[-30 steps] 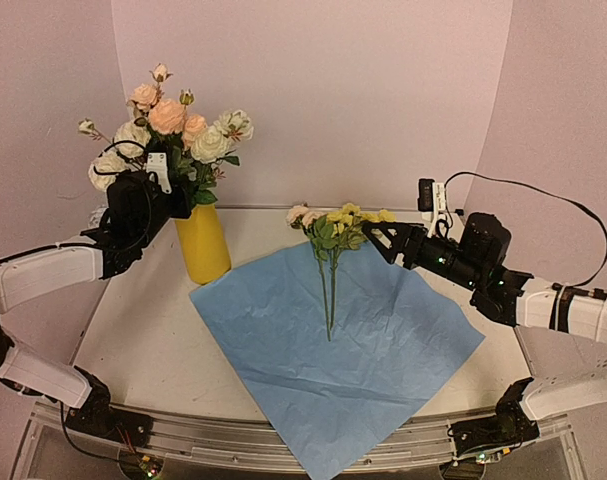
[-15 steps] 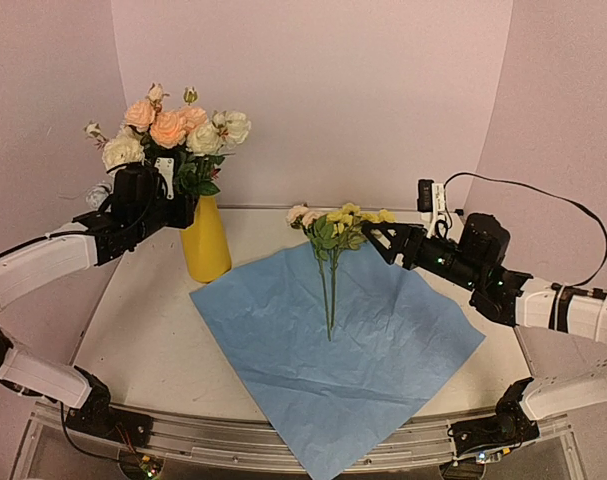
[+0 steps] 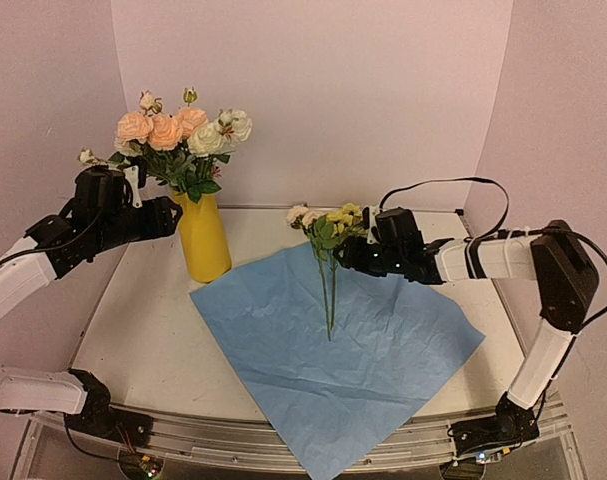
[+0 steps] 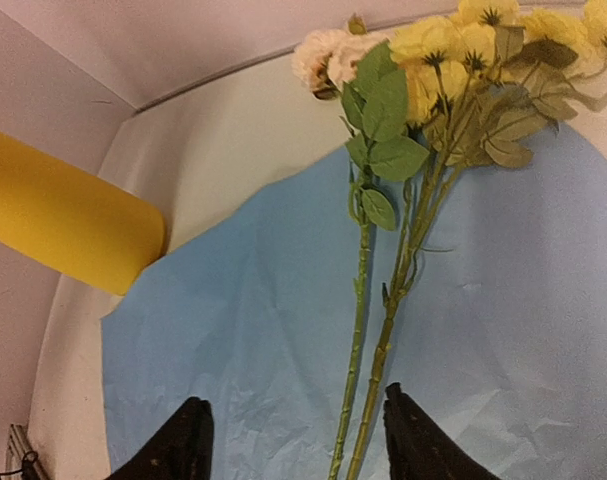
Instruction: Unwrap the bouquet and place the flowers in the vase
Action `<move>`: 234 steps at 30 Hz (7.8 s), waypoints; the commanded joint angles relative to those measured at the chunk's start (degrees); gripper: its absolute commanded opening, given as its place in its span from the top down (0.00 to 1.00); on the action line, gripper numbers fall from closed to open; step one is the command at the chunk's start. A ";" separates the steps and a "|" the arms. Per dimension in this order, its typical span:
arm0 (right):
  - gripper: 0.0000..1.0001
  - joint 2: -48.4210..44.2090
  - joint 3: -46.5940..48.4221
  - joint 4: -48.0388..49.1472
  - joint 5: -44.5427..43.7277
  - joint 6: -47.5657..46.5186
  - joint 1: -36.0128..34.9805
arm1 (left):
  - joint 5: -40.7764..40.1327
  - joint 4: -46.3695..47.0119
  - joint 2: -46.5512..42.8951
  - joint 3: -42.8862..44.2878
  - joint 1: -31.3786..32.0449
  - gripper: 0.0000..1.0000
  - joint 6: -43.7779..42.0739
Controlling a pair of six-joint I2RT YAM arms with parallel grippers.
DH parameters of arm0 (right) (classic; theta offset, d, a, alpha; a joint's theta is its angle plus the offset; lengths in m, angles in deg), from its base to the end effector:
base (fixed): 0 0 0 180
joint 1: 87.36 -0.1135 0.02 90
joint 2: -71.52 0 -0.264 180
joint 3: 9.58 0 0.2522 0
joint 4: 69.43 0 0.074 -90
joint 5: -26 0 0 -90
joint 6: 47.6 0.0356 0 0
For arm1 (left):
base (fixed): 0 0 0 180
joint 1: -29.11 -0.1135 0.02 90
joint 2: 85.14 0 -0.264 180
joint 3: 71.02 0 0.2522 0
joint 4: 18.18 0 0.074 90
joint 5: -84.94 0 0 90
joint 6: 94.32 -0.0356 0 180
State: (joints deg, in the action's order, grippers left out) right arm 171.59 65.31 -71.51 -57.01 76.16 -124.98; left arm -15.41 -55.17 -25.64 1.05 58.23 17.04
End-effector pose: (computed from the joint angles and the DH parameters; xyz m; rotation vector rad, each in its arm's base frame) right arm 0.3075 0.2425 0.2161 -0.1534 2.1604 0.8772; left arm 0.2053 -0.1070 0.3508 0.0190 2.0105 -0.3869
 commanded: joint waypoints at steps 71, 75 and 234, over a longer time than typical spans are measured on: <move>1.00 -10.54 1.27 -1.58 -4.83 -4.47 0.01 | 19.40 -1.99 -10.90 23.80 15.51 0.31 3.67; 1.00 -14.73 -2.70 4.08 -0.43 -5.62 0.01 | 23.22 1.43 -1.34 23.56 15.61 0.32 5.03; 0.07 -42.41 -26.76 20.49 -1.80 -12.55 -5.26 | 20.45 48.16 -0.50 6.49 -0.38 1.00 -19.80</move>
State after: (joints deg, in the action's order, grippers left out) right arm 129.21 35.91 -53.28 -59.20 63.65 -130.10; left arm 2.78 -1.51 -20.89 2.49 58.04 -12.25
